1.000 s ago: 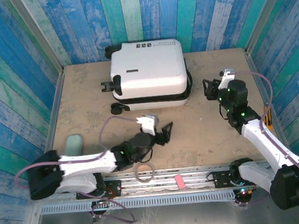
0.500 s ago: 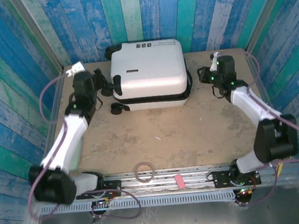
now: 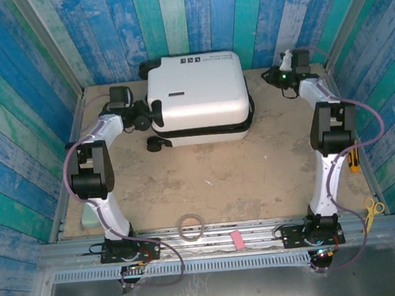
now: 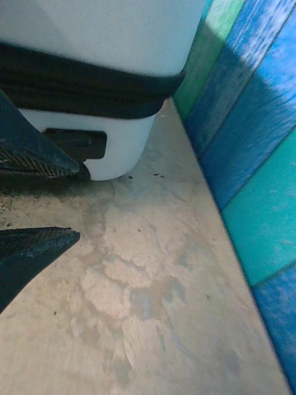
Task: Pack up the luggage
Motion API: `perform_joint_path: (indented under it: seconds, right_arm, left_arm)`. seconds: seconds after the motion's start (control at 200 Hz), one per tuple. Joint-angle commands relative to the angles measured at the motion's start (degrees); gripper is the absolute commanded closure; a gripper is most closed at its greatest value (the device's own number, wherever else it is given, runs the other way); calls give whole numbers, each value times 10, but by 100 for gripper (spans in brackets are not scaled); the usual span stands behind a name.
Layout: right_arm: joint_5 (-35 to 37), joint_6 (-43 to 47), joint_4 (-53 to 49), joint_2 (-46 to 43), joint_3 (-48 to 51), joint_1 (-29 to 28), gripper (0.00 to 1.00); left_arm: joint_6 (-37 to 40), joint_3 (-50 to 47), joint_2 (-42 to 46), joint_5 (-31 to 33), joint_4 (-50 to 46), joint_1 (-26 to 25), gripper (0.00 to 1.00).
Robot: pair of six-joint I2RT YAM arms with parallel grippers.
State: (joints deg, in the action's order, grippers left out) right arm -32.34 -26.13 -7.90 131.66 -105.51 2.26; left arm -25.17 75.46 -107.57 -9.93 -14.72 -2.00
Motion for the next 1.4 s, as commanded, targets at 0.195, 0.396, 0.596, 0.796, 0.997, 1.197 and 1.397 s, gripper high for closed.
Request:
perform_joint_path:
  seconds: [0.195, 0.396, 0.596, 0.796, 0.997, 1.197, 1.397]
  right_arm:
    - [-69, 18, -139, 129, -160, -41, 72]
    - [-96, 22, -155, 164, -185, -68, 75]
    - [-149, 51, -157, 171, -195, -101, 77]
    - [-184, 77, -186, 172, -218, -142, 78]
    - [-208, 79, -200, 190, -266, -178, 77]
    - [-56, 73, -196, 136, -229, -155, 68]
    - [77, 63, -182, 31, -122, -63, 64]
  left_arm:
    - [52, -27, -17, -88, 16, -29, 34]
    - [52, -59, -35, -105, 35, -53, 36]
    - [-11, -216, 59, -119, 169, -105, 39]
    - [-35, -340, 186, -47, 225, -206, 39]
    - [-65, -422, 298, 10, 274, -271, 39]
    - [-97, -481, 374, 80, 308, -307, 39]
    - [-70, -466, 408, 127, 213, -306, 37]
